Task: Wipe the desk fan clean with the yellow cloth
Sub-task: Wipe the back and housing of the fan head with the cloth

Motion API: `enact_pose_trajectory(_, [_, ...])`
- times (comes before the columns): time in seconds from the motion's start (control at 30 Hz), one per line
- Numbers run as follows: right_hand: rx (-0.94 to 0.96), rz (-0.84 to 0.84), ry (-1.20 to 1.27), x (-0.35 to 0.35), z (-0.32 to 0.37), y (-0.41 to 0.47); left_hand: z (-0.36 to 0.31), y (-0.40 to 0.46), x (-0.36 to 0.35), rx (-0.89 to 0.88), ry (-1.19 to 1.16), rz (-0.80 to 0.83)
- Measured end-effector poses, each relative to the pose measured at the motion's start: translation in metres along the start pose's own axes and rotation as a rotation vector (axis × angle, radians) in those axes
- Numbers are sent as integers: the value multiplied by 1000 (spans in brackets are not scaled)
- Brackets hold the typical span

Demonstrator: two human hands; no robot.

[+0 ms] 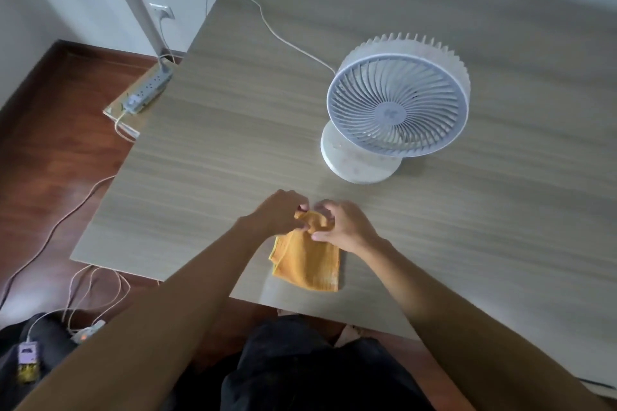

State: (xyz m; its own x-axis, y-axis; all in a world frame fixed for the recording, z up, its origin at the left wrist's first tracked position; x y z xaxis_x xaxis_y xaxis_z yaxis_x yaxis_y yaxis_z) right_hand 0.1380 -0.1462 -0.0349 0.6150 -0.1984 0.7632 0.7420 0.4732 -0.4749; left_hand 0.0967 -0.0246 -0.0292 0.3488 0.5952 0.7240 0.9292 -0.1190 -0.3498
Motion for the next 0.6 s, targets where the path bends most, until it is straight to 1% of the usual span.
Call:
enact_pose_trajectory(0.03, [17, 4, -25, 3, -2, -3, -9, 2, 2, -39, -8, 24])
enact_pose_trajectory(0.1, [40, -39, -51, 14, -6, -9, -26, 5, 9, -100, 3, 59])
enact_pose_trajectory(0.23, [100, -158, 11, 43, -15, -27, -58, 7, 32, -179, 49, 72])
enact_pose_trajectory(0.43, [195, -77, 145, 86, -16, -52, -118, 3, 68, -257, 28, 157])
enact_pose_trajectory(0.5, [234, -60, 193, 107, -11, -61, -140, -1, 87, -287, 35, 161])
enact_pose_trajectory(0.6, [232, -80, 257, 142, -8, -71, -168, -9, 121, -329, -11, 148])
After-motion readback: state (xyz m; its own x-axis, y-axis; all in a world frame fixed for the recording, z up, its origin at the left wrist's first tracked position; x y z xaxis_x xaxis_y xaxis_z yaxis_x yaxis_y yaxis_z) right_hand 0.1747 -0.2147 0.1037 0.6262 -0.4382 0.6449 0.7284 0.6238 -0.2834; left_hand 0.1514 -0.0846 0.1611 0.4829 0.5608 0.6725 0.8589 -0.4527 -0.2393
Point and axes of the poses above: each hand's wrist, its own y-axis towards the middle knuckle, its own x-axis out of the back of the hand, z = x × y, the point moved 8 cm from there along y, towards the middle knuckle, and after that the axes turned 10 degrees about -x, right-handed, at the moved point
